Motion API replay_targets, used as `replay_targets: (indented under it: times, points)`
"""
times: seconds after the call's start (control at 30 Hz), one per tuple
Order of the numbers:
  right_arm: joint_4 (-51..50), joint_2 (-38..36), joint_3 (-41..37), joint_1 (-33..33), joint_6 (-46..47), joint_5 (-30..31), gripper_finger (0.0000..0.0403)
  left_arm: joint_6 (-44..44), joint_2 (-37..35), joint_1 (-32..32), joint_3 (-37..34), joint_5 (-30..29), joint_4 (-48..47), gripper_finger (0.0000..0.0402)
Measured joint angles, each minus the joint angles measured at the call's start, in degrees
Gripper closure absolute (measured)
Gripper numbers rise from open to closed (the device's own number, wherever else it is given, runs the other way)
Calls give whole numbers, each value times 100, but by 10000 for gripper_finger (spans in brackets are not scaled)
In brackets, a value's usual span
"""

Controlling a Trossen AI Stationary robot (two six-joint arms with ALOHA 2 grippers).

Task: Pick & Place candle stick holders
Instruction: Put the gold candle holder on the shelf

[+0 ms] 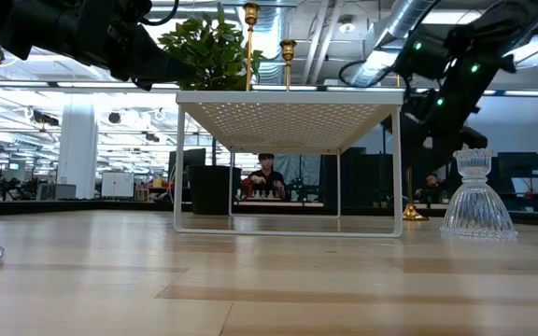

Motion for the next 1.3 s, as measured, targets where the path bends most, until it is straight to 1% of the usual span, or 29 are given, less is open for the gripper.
replay_targets:
  times: [0.07,0.2,0.33,0.47,0.53,0.67,0.73,0.9,1.07,1.3]
  points:
    - [10,176,0,-111,234,92,154,0,0,0,0,-2,0,395]
    - [77,481,0,-260,265,392,154,-1,0,0,0,1,0,395]
    - [542,678,0,-378,262,596,154,-2,0,0,0,1,0,395]
    - [1055,799,4,-461,99,659,154,0,0,0,0,1,0,395]
    - [1082,812,4,-519,71,703,154,0,0,0,0,1,0,395]
    - [1036,808,4,-547,44,991,161,0,0,0,0,1,1,395]
    - [1042,794,4,-544,46,1092,172,0,0,0,0,1,0,395]
    - [1040,793,4,-592,-50,1102,215,0,0,0,0,1,0,395]
    - [1039,793,4,-687,-175,1108,268,0,0,0,0,1,0,395]
    - [1045,793,4,-726,-520,1406,340,0,0,0,0,1,0,395]
